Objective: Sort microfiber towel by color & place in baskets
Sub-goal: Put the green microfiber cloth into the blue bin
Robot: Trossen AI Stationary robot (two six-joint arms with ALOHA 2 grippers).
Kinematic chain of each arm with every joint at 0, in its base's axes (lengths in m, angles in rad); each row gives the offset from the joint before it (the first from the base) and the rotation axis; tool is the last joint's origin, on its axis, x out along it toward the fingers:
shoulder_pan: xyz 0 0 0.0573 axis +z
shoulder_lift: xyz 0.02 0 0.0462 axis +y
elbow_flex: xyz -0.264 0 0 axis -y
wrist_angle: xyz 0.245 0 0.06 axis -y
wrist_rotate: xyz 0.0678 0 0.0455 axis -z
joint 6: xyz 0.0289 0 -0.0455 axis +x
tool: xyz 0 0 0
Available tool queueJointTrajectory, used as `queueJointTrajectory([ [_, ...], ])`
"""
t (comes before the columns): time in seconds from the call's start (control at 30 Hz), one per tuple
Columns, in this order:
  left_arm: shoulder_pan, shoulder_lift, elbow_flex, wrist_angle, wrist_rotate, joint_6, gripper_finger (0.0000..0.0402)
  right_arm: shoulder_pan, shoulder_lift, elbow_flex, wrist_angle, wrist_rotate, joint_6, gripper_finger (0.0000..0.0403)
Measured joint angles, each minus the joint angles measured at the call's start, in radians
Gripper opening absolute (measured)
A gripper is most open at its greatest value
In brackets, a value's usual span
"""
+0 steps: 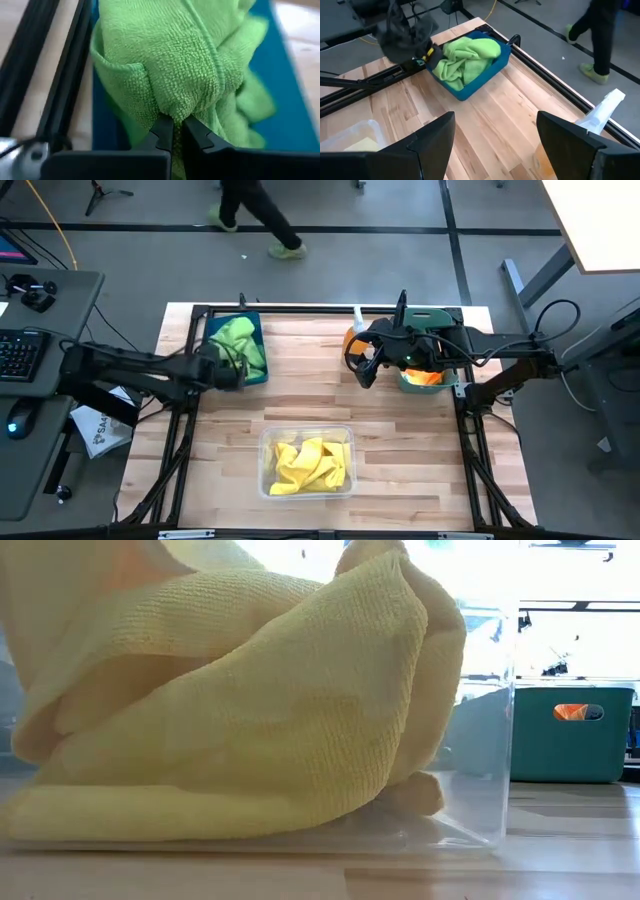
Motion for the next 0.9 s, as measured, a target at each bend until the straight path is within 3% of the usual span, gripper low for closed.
queueJointTrajectory([
  [0.27, -0.077, 0.022, -0.006, 0.020, -0.030, -0.220, 0.0000, 0.000, 0.000, -0.001, 0.000, 0.040, -0.002, 0.0275],
  [0.5, 0.001, 0.029, 0.071, 0.030, -0.024, 0.089, 0.0000, 0.000, 0.001, -0.001, 0.001, 0.040, -0.003, 0.0275],
  [0.73, 0.171, 0.029, 0.075, 0.080, 0.142, 0.357, 0.0013, 0.000, 0.002, -0.001, 0.001, 0.039, -0.002, 0.0275],
  [0.9, 0.242, 0.029, 0.075, 0.221, 0.166, 0.502, 0.0046, 0.000, 0.002, -0.001, 0.001, 0.032, -0.002, 0.0275],
])
